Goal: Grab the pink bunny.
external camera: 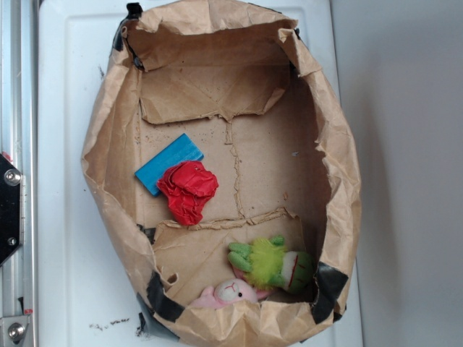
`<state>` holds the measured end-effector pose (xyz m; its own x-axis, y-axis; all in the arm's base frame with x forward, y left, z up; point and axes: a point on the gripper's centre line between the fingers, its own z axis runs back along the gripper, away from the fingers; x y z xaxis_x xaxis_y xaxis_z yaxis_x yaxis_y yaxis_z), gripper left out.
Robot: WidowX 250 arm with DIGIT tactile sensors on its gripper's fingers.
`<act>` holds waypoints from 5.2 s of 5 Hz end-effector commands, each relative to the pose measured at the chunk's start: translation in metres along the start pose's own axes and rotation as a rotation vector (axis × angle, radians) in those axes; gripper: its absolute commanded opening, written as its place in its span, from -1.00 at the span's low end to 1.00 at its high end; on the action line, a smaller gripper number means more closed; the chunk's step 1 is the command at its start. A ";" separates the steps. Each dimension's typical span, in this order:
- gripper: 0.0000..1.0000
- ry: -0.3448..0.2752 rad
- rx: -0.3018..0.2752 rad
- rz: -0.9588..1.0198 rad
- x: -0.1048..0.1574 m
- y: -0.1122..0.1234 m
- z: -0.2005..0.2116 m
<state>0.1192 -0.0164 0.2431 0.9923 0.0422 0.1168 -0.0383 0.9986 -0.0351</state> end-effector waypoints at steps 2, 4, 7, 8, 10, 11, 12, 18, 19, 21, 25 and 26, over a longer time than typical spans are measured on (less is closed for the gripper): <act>1.00 -0.045 -0.030 0.100 0.035 0.039 0.009; 1.00 -0.074 -0.042 0.252 0.065 0.083 0.009; 1.00 0.011 -0.031 0.139 0.117 0.034 -0.078; 1.00 0.061 -0.015 0.156 0.133 0.022 -0.107; 1.00 0.101 0.060 0.268 0.140 0.029 -0.152; 1.00 0.104 0.039 0.302 0.135 0.021 -0.171; 1.00 0.137 -0.195 0.344 0.139 -0.001 -0.170; 1.00 -0.049 -0.562 0.538 0.096 -0.016 -0.170; 1.00 -0.055 -0.560 0.606 0.115 -0.018 -0.168; 1.00 -0.099 -0.500 0.610 0.148 -0.034 -0.172; 1.00 0.066 -0.517 0.564 0.140 -0.087 -0.198; 1.00 0.095 -0.529 0.553 0.136 -0.094 -0.211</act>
<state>0.2836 -0.0988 0.0486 0.8311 0.5321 -0.1617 -0.5298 0.6693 -0.5209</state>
